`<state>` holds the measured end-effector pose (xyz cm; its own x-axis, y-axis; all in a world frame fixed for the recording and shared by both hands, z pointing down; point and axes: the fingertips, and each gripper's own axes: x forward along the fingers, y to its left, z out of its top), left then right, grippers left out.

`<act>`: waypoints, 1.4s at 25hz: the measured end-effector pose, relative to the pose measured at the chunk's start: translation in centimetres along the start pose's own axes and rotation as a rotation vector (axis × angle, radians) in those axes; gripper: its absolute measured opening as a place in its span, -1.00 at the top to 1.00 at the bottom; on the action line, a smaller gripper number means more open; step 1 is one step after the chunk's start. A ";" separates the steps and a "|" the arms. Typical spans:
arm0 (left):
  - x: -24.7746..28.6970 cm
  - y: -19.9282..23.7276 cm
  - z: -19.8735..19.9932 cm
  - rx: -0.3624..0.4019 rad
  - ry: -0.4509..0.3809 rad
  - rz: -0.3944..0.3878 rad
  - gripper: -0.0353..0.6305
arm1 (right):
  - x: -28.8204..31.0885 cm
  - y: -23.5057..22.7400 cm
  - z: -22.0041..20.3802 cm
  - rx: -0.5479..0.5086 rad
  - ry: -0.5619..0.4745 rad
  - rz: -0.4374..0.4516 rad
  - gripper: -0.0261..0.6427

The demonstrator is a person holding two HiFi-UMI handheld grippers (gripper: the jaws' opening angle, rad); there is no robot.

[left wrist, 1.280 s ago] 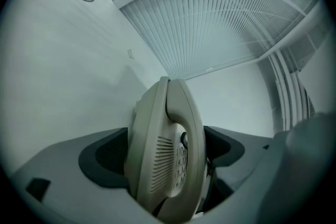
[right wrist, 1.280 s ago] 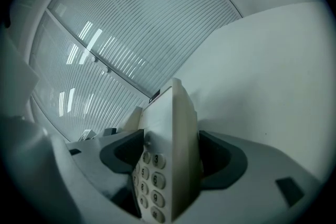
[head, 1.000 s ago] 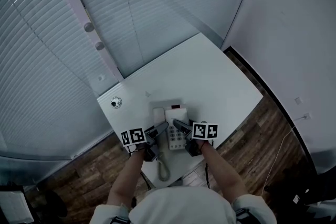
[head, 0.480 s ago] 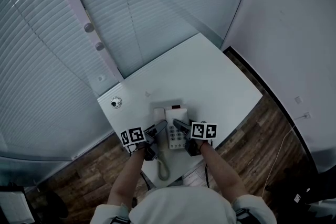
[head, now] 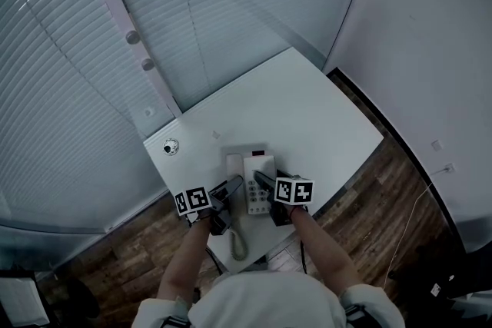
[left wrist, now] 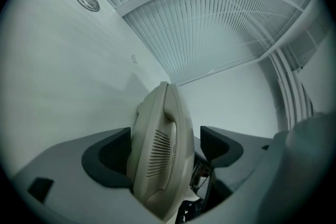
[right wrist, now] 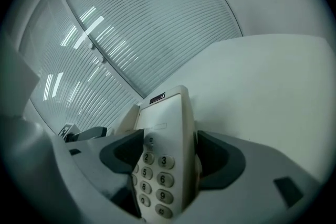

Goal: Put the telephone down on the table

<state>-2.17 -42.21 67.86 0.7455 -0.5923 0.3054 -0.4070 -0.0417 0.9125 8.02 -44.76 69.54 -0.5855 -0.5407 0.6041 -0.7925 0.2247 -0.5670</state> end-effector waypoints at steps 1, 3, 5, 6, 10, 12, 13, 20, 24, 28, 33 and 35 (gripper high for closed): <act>-0.2 -0.1 -0.1 0.001 -0.002 -0.002 -0.35 | -0.1 0.0 0.0 0.007 -0.002 0.001 -0.06; -0.4 -0.2 -0.2 0.003 -0.004 -0.005 -0.35 | -0.3 -0.1 0.0 0.011 -0.007 0.000 -0.06; -0.7 -0.4 -0.3 0.005 -0.009 -0.007 -0.36 | -0.4 0.0 0.1 0.021 -0.019 0.000 -0.06; -0.9 -0.4 -0.4 0.006 -0.012 -0.007 -0.36 | -0.6 0.0 0.1 0.033 -0.028 0.003 -0.06; -1.7 -1.1 -1.0 0.017 -0.025 -0.010 -0.35 | -1.5 0.3 0.3 0.054 -0.067 0.019 -0.06; -2.1 -1.4 -1.4 0.036 -0.031 -0.007 -0.35 | -2.1 0.5 0.2 0.049 -0.082 0.016 -0.06; -2.3 -1.5 -1.6 0.049 -0.033 -0.002 -0.35 | -2.3 0.5 0.2 0.050 -0.090 0.014 -0.06; -4.2 -2.5 -2.5 0.096 -0.072 -0.003 -0.32 | -4.6 0.7 -0.5 0.049 -0.178 -0.031 0.10; -5.6 -3.0 -3.5 0.120 -0.089 0.018 -0.07 | -6.1 1.5 -1.5 0.045 -0.199 -0.037 0.23; -6.6 -3.3 -4.5 0.123 -0.105 0.026 0.09 | -7.3 2.0 -2.6 0.057 -0.224 -0.046 0.43; -8.1 -3.8 -5.7 0.157 -0.125 0.050 0.29 | -8.7 3.1 -3.9 0.064 -0.246 -0.044 0.61; -8.6 -4.0 -6.3 0.167 -0.128 0.054 0.32 | -9.3 3.7 -4.4 0.052 -0.258 -0.033 0.65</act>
<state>-3.65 -31.85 63.30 0.6513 -0.6944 0.3060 -0.5347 -0.1338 0.8344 9.74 -35.30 64.30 -0.4910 -0.7373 0.4640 -0.7969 0.1649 -0.5812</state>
